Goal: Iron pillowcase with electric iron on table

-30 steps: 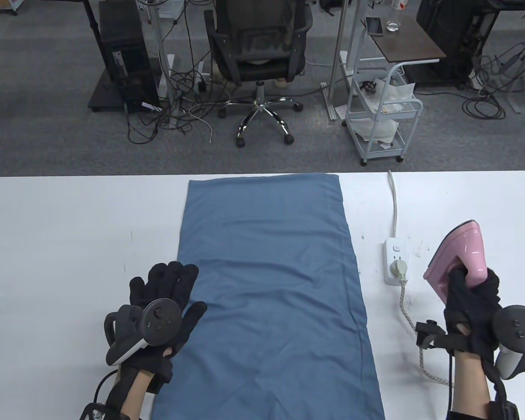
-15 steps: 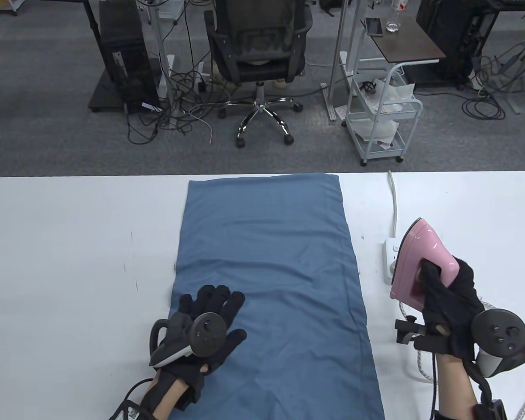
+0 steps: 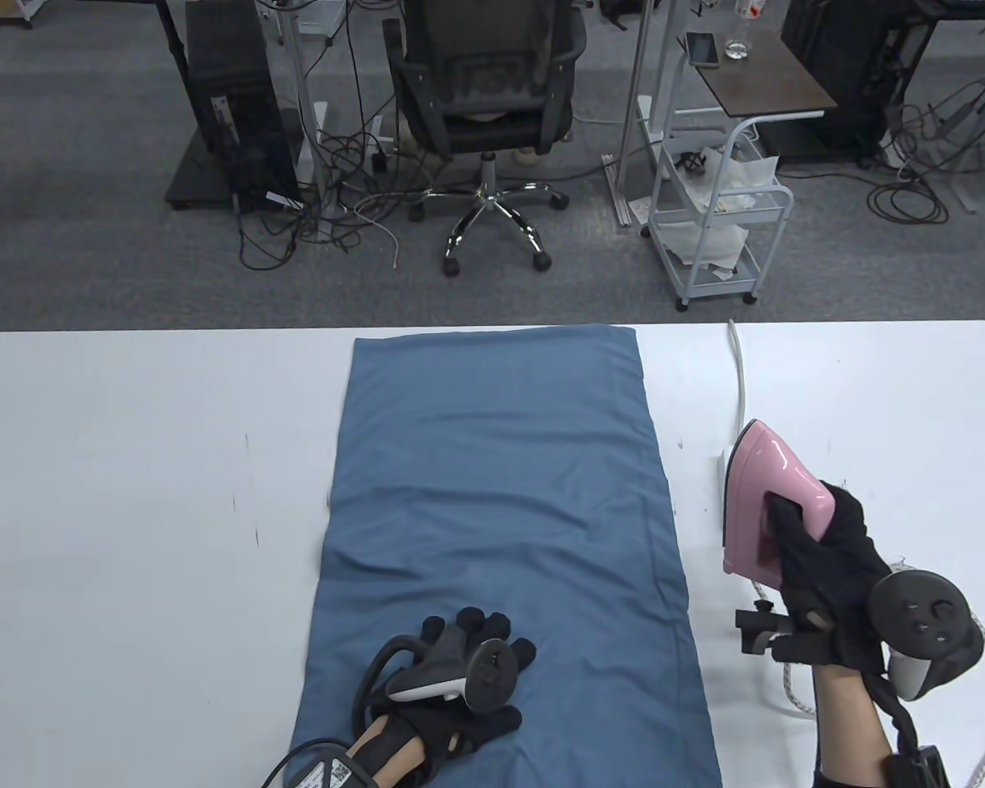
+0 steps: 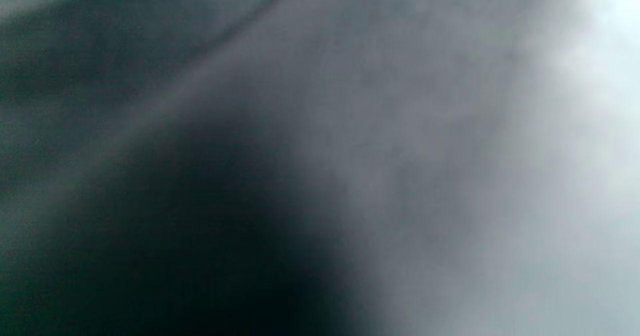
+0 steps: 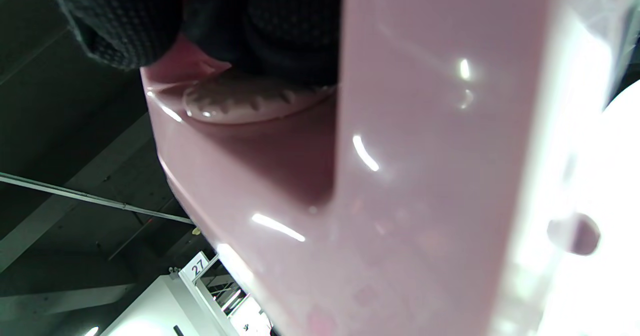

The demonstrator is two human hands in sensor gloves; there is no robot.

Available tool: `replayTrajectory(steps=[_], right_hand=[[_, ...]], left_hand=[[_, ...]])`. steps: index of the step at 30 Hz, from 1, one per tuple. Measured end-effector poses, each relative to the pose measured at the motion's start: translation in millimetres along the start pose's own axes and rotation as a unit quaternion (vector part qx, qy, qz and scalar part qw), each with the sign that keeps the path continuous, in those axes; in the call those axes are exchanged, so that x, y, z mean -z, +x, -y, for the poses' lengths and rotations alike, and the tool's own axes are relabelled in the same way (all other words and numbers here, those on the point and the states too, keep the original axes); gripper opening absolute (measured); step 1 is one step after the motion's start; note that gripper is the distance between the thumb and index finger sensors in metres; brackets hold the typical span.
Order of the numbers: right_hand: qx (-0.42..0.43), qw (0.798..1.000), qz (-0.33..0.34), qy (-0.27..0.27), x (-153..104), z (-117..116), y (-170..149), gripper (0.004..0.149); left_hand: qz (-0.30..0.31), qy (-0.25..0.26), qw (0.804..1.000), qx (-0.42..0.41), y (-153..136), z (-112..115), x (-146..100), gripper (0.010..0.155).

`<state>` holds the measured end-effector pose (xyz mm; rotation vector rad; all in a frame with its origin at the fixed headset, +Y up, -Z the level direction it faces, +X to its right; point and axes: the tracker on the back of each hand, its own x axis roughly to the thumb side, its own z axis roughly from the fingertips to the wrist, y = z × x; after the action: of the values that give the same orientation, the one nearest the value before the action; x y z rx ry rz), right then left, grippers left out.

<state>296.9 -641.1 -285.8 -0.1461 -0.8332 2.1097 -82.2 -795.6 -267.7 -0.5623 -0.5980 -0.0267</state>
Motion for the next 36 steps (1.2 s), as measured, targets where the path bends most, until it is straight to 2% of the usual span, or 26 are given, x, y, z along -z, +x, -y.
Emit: replayTrajectory(steps=[6, 11, 14, 19, 23, 30, 34, 36], right_hand=[[-0.031, 0.998, 0.029, 0.04, -3.7, -9.5, 8.5, 0.054], [-0.092, 0.981, 0.083, 0.147, -13.9, -34.1, 27.7, 0.056], [-0.168, 0.947, 0.133, 0.238, -30.2, -64.4, 44.6, 0.06], [-0.264, 0.883, 0.188, 0.339, -64.5, -111.6, 54.3, 0.062], [-0.308, 0.85, 0.205, 0.374, -81.1, -135.7, 55.0, 0.062], [-0.352, 0.808, 0.209, 0.425, -96.0, -157.7, 49.2, 0.061], [-0.361, 0.813, 0.188, 0.416, -86.2, -164.3, 45.8, 0.062], [-0.378, 0.817, 0.177, 0.397, -73.3, -172.5, 41.3, 0.062]], left_hand=[[0.011, -0.021, 1.0, -0.005, 1.5, 5.5, -7.8, 0.08], [0.023, -0.039, 0.999, -0.028, -2.4, 12.4, -5.7, 0.08], [0.031, -0.078, 0.995, -0.058, -7.3, 20.6, -2.2, 0.079], [0.035, -0.084, 0.993, -0.072, -9.6, 21.5, -1.3, 0.079], [0.036, -0.085, 0.993, -0.073, -9.6, 21.3, -1.5, 0.079], [0.038, -0.083, 0.993, -0.07, -9.0, 21.3, -1.9, 0.079], [0.039, -0.083, 0.993, -0.069, -8.5, 21.3, -1.9, 0.079], [0.039, -0.083, 0.993, -0.069, -8.3, 21.3, -2.0, 0.08]])
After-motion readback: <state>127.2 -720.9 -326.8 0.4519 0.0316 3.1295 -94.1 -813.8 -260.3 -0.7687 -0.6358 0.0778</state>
